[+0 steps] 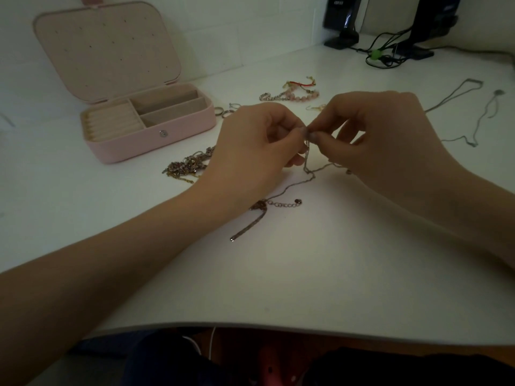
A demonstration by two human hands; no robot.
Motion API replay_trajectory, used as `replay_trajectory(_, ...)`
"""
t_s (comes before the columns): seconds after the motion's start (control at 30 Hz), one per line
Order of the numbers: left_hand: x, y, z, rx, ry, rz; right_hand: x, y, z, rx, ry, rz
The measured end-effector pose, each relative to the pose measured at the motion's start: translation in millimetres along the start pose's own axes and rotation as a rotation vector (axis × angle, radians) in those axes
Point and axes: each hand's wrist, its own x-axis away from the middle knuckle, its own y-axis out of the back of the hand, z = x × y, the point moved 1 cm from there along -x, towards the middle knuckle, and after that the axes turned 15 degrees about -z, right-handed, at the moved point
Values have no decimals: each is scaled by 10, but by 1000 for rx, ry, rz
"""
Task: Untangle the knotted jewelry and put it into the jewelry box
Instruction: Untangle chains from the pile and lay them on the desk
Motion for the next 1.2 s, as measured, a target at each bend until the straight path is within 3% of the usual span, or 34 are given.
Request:
replay_trajectory(0.53, 27, -4, -28, -84, -100, -6, 23, -2, 50, 112, 116, -13)
replay_trajectory(1.2, -15, 47, -43, 41, -34, -2, -1, 24, -5, -105, -140, 12)
